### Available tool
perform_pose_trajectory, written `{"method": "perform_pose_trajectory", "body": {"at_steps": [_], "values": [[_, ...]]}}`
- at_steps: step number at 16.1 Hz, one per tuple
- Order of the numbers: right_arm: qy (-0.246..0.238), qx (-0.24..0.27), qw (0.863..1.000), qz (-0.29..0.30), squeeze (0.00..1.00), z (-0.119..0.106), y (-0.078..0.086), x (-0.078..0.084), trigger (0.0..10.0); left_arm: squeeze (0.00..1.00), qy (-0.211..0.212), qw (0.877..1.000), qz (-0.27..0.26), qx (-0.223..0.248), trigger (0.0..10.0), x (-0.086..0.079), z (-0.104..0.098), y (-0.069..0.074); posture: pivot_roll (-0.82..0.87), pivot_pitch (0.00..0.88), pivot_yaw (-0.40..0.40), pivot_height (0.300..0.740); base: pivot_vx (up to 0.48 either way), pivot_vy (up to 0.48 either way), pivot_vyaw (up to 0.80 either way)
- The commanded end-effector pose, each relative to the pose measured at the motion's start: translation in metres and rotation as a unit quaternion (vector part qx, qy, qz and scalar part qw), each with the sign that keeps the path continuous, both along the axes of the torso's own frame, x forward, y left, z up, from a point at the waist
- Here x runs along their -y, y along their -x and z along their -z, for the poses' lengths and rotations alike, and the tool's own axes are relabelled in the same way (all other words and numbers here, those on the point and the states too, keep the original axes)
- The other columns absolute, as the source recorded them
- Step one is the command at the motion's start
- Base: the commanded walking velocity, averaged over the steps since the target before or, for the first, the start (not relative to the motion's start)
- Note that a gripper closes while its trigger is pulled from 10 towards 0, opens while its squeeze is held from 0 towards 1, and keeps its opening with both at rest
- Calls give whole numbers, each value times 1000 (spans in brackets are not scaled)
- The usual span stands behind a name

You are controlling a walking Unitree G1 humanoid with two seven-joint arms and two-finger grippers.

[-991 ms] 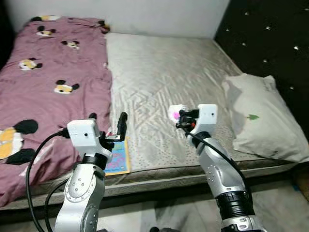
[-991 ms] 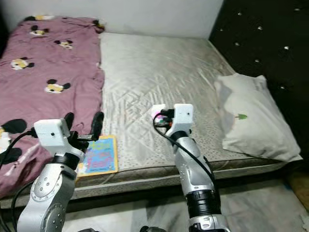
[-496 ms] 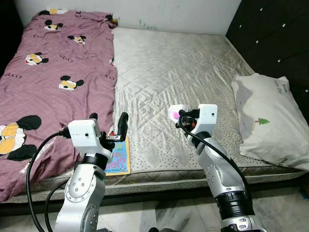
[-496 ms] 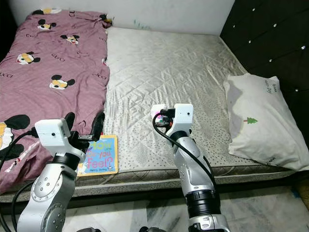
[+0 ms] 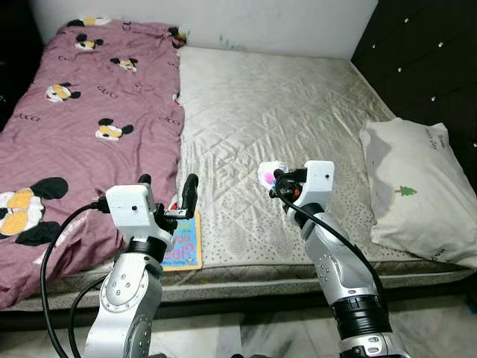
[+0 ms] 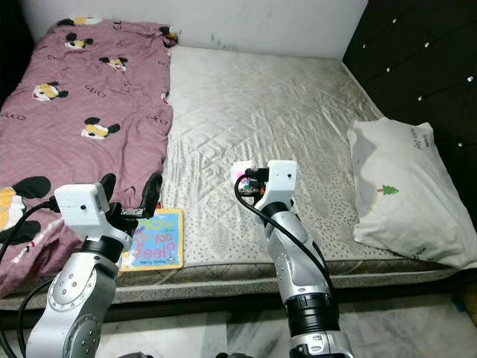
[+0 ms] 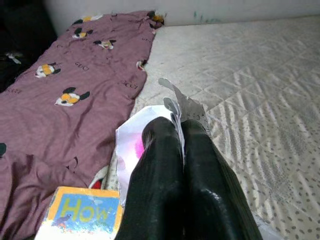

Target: Clean up the room

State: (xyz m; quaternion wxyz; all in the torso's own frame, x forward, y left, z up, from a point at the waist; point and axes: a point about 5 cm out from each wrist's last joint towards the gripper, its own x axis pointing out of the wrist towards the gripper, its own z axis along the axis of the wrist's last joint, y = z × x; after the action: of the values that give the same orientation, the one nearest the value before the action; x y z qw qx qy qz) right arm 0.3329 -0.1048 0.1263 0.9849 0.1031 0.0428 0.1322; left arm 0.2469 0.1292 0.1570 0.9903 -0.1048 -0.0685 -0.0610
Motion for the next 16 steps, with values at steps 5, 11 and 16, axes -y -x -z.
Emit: {"method": "perform_pose_trajectory", "body": {"at_steps": [5,11,16], "values": [[0,9,1000,3,0,-3,-1,2,10000,0,-3,1000,4,-3,10000,2,1,0,61,82,-114,740,283,0,0],[2,6,1000,4,0,-2,0,2,10000,0,-3,1000,1,-3,10000,2,1,0,58,85,-114,740,289,0,0],[5,8,1000,-1,0,-2,0,1,10000,0,-2,1000,-2,-6,10000,1,1,-1,56,88,-117,740,270,0,0]]}}
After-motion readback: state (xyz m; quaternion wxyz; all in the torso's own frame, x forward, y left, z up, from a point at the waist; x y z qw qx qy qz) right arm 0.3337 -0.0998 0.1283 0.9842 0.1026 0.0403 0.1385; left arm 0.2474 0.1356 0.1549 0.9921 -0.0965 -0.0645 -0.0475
